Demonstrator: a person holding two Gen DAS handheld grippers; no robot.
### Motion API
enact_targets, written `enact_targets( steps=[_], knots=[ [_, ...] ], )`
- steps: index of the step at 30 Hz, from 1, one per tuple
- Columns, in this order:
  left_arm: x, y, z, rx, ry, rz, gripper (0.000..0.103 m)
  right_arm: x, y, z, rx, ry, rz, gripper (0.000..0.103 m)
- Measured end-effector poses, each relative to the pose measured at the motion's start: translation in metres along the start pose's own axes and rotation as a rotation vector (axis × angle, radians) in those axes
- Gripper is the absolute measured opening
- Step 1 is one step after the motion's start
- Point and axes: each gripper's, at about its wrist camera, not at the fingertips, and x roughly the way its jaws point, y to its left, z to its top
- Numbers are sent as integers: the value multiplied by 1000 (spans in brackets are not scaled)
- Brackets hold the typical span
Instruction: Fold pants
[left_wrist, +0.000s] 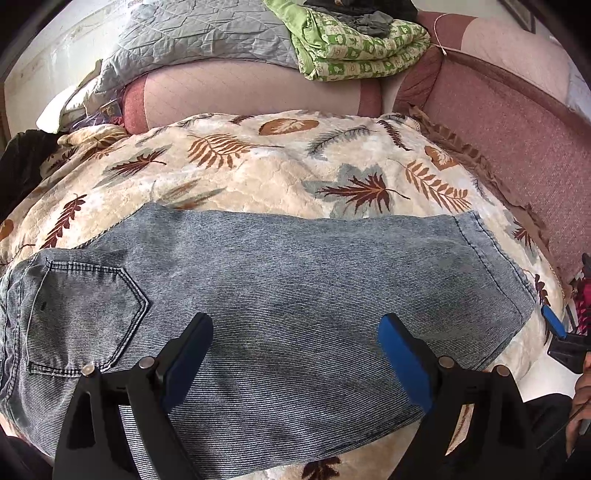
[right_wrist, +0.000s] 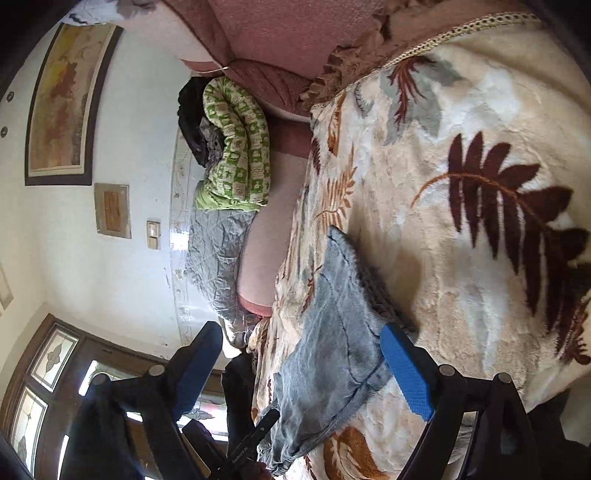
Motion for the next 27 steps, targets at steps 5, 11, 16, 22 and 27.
enact_targets(
  steps=[5, 11, 16, 22, 27],
  knots=[
    [1, -6, 0, 16, 3, -24, 91, 3, -11, -1, 54, 43, -104, 89],
    [1, -14, 5, 21, -8, -42, 91, 34, -6, -1, 20, 149, -217, 89],
    [12, -30, 18, 16, -5, -50, 91, 43, -5, -1, 13, 145, -269, 89],
    [45, -58, 27, 24, 66, -11, 91, 50, 2, 1, -29, 158, -396, 56],
    [71, -73, 21, 85, 134, 106, 92, 48, -4, 6, 0, 167, -416, 43]
  ],
)
